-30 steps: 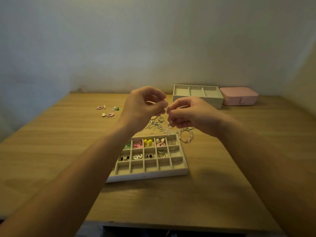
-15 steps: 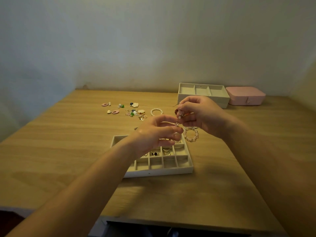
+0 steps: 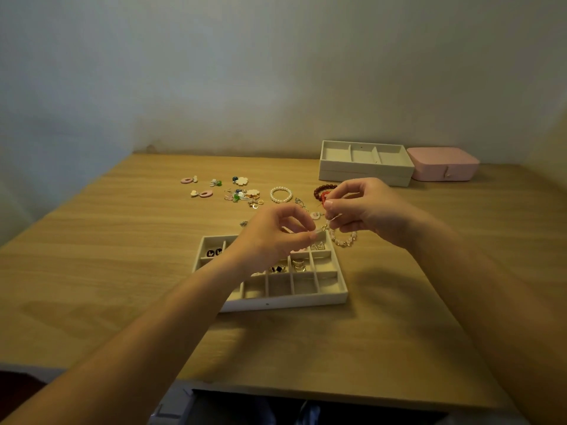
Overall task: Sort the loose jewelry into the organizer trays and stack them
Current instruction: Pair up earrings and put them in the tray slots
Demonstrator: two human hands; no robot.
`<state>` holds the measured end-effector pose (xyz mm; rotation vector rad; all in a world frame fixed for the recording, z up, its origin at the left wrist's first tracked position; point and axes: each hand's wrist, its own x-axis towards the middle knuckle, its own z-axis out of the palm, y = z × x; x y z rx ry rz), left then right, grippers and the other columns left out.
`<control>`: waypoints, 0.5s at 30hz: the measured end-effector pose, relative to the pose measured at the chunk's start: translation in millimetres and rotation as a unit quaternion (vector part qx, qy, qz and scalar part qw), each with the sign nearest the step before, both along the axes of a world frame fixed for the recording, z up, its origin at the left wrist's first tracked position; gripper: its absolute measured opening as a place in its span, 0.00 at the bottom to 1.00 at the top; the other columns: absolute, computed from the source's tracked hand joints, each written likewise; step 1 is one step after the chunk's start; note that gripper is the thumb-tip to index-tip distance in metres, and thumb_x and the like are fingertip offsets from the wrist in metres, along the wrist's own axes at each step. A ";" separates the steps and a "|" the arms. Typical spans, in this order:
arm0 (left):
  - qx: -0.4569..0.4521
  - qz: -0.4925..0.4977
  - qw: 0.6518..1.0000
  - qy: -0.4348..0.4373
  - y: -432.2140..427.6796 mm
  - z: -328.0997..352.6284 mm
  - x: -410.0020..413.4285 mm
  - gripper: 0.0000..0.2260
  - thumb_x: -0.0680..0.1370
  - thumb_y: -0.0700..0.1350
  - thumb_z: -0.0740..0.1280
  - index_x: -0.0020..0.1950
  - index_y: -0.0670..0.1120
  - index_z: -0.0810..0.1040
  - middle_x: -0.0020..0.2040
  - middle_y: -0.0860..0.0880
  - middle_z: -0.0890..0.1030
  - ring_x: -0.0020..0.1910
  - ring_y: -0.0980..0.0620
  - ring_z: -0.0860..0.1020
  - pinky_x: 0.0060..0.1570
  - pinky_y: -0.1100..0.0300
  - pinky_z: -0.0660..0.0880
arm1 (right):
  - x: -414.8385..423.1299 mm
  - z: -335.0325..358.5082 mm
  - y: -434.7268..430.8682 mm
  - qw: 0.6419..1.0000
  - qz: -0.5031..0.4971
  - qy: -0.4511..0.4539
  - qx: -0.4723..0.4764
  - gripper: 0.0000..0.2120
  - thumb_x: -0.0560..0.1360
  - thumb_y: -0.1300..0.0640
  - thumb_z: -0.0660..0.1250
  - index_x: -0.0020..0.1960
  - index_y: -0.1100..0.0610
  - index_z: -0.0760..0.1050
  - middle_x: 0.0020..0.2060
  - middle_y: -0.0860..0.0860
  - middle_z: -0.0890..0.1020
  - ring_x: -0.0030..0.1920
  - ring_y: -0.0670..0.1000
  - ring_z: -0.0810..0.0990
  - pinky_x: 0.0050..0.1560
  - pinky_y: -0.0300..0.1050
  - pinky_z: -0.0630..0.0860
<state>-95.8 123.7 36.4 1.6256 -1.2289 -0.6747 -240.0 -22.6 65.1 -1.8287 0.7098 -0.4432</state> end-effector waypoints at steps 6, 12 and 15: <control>0.030 -0.039 0.993 -0.106 -3.1 -11.2 4.8 0.08 0.74 0.38 0.76 0.48 0.50 0.84 0.43 0.52 0.85 0.39 0.61 0.82 0.41 0.64 0.80 | -1.7 -19.3 -4.3 0.994 0.029 0.084 -0.068 0.04 0.75 0.59 0.75 0.48 0.58 0.82 0.39 0.53 0.86 0.37 0.50 0.85 0.38 0.43 0.83; 0.050 -0.055 0.978 -0.196 -3.8 -13.9 0.0 0.07 0.72 0.41 0.78 0.48 0.51 0.86 0.41 0.57 0.85 0.40 0.61 0.82 0.45 0.66 0.80 | 0.1 -31.8 -6.8 0.988 0.057 0.121 -0.080 0.03 0.75 0.59 0.75 0.47 0.56 0.82 0.38 0.51 0.86 0.36 0.48 0.85 0.37 0.41 0.81; 0.060 -0.061 0.972 -0.218 -5.4 -15.0 -0.6 0.06 0.72 0.44 0.78 0.47 0.53 0.86 0.40 0.56 0.84 0.40 0.58 0.82 0.46 0.59 0.81 | 1.7 -35.4 -7.2 0.985 0.063 0.129 -0.092 0.02 0.75 0.59 0.75 0.46 0.55 0.82 0.38 0.50 0.86 0.37 0.48 0.85 0.37 0.41 0.81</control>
